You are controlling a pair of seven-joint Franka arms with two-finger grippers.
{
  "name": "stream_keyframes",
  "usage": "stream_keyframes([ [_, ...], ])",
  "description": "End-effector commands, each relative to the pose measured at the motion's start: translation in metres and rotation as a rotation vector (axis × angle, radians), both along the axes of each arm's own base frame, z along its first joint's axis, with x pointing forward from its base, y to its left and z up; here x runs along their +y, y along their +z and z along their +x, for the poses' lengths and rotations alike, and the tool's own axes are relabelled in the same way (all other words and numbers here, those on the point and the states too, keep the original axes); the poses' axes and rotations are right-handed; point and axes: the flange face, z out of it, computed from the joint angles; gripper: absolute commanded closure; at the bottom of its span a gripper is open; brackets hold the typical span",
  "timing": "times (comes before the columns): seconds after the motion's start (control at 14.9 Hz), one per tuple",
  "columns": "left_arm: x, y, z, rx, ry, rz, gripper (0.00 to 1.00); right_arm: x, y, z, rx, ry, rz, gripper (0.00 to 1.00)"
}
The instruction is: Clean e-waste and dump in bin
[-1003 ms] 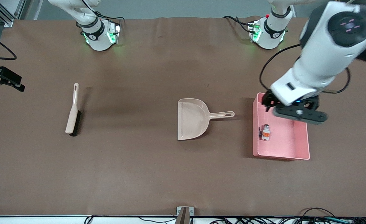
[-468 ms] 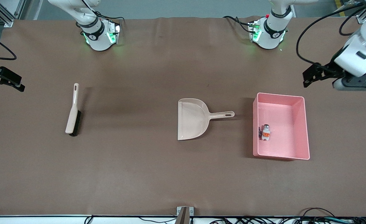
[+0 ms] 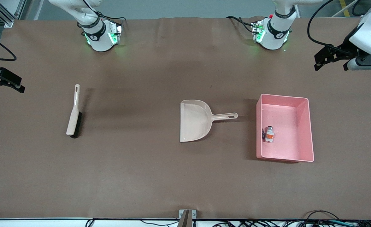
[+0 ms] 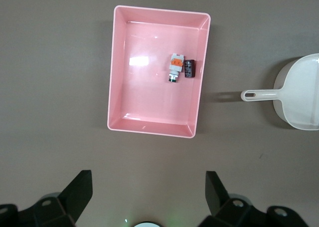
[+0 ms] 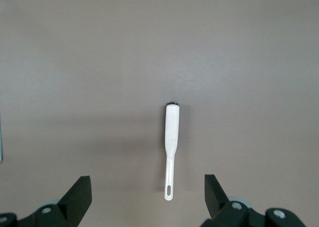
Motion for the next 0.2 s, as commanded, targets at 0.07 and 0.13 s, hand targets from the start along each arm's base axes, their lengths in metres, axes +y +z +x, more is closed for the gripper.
stream_keyframes([
  [0.07,0.0006,0.0039,-0.0064,-0.001,-0.006,-0.004,0.0,-0.0087,0.0004,-0.005,0.003,-0.016,0.012,0.0],
  [0.13,0.0009,0.0045,-0.0058,-0.003,-0.006,-0.002,0.0,-0.0094,-0.0003,-0.0058,0.011,-0.018,0.013,0.0],
])
